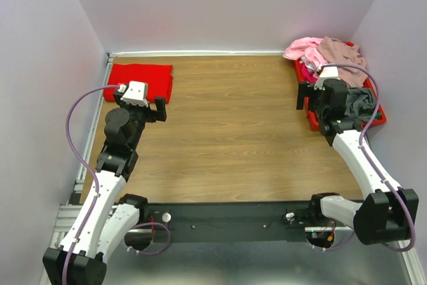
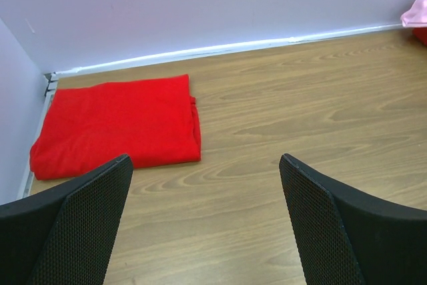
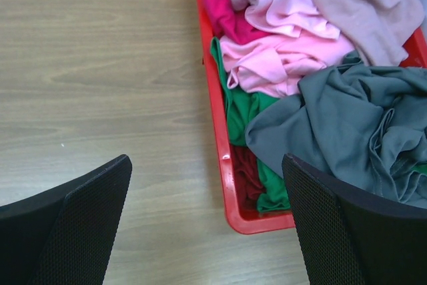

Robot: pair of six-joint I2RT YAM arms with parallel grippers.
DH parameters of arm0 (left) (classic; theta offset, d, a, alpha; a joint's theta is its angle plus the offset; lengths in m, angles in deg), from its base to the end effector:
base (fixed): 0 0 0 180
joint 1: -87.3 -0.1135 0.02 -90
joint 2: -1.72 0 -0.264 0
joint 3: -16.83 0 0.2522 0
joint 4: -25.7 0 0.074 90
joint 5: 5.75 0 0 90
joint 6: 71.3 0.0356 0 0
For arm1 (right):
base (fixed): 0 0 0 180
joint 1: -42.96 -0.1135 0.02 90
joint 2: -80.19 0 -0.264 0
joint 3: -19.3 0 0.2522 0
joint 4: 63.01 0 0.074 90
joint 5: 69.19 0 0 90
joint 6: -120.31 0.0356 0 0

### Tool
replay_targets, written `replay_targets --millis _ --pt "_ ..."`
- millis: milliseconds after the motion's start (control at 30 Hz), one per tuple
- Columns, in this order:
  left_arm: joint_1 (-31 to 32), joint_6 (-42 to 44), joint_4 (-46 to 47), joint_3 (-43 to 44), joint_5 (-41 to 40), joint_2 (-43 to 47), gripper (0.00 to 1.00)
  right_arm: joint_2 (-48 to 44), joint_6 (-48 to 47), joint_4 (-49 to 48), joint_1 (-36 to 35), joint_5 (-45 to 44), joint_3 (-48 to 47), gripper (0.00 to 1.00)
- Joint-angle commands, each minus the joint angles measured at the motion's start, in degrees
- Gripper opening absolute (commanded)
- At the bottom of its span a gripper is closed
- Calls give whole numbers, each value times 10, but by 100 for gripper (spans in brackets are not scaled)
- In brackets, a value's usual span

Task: Fold and stack the t-shirts
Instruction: Reset both grippers

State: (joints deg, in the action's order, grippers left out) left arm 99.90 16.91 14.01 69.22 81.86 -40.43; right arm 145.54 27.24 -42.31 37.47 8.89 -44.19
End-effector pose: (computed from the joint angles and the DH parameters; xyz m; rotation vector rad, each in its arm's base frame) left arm 0.1779 -0.0383 0.3327 0.1182 1.5941 -0.1621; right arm 0.2620 0.0178 0.3035 -0.0101 1.9597 -0.1765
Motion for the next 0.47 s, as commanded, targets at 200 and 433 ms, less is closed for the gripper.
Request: replay_targets --millis 200,433 --pt "1 -13 15 4 -8 10 98 -2 -47 -11 30 30 29 100" --pt "1 -16 15 4 -6 16 98 -7 -48 -10 36 43 24 100"
